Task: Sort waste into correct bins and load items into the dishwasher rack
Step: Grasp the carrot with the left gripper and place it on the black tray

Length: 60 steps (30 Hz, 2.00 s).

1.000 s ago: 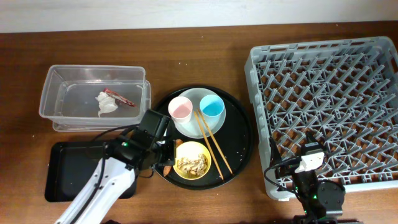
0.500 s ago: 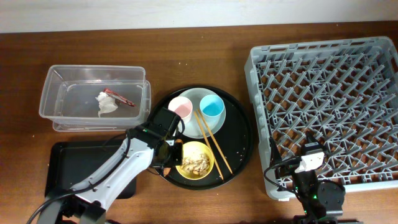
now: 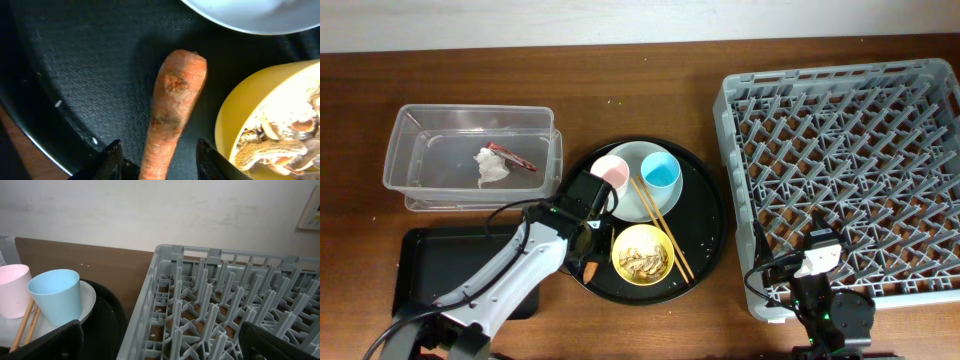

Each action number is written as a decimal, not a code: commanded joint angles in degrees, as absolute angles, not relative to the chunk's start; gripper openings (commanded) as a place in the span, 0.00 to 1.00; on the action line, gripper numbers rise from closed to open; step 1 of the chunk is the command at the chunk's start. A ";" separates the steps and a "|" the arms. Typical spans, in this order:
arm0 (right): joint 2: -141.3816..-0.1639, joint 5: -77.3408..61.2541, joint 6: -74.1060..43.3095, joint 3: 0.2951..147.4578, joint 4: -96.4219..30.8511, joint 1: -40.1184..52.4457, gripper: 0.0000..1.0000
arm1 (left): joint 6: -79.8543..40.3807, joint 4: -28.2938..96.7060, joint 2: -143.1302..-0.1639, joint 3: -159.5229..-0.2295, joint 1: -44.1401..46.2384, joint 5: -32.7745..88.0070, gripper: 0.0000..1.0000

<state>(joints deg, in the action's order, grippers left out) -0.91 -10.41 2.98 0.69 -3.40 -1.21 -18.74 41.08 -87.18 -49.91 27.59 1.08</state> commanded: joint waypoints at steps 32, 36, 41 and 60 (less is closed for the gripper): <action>-0.47 -10.26 2.50 0.32 -3.64 -1.52 0.98 | -15.35 38.76 -89.47 -45.10 31.83 0.16 0.14; -0.47 -10.26 2.50 0.32 -3.64 -1.52 0.98 | -15.35 40.18 -89.21 -46.22 31.83 -0.03 0.02; -0.47 -10.26 2.50 0.32 -3.62 -1.52 0.98 | -16.51 48.49 -83.72 -55.13 31.81 -1.15 0.01; -0.47 -10.26 2.50 0.32 -3.62 -1.52 0.98 | -38.35 57.04 -71.75 -43.13 9.85 -20.03 0.02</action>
